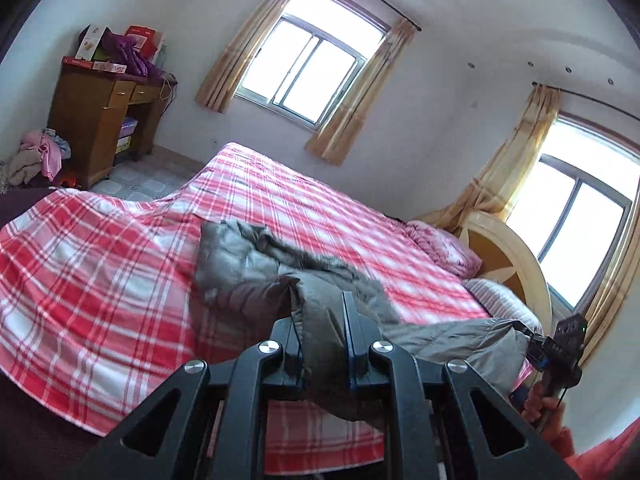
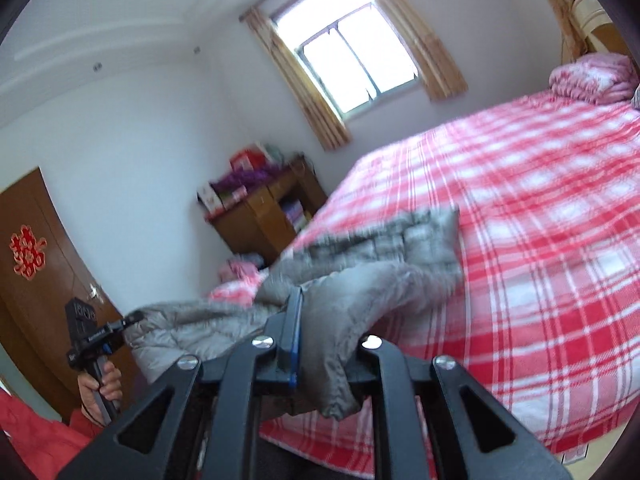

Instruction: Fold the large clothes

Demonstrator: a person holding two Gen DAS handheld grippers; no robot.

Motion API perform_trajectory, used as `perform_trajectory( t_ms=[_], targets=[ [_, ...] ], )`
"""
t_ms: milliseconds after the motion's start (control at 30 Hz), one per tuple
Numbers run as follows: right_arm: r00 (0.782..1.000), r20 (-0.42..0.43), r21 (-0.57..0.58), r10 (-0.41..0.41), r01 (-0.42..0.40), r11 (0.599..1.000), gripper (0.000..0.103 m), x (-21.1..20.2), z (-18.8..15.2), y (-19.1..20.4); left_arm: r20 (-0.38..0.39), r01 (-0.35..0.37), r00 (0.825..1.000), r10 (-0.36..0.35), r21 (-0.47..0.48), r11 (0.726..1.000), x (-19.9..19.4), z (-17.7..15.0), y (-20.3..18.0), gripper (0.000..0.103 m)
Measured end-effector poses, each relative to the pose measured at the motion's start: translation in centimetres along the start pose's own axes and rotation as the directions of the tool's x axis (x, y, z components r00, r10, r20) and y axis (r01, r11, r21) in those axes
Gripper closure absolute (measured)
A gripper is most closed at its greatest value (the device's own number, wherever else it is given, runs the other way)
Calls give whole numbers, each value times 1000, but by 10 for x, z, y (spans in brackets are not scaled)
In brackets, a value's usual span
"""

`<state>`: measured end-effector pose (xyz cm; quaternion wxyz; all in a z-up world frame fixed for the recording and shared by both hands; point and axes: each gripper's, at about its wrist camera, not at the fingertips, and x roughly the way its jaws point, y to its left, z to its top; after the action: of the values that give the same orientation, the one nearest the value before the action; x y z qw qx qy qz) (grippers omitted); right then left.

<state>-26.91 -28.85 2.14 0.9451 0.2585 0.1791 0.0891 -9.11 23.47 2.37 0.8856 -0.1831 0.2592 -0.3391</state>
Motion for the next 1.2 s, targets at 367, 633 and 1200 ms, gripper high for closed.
perform_trajectory(
  t_ms=[367, 633, 1200],
  targets=[
    [994, 106, 105, -41, 30, 994, 88, 58, 80, -26, -58, -182, 982, 178, -83, 980, 98, 73, 33, 89],
    [975, 79, 117, -209, 199, 973, 88, 164, 130, -56, -147, -388, 915, 375, -72, 919, 231, 113, 70, 89],
    [797, -162, 27, -582, 594, 804, 66, 370, 66, -188, -358, -508, 817, 453, -71, 859, 405, 59, 160, 84]
  ],
)
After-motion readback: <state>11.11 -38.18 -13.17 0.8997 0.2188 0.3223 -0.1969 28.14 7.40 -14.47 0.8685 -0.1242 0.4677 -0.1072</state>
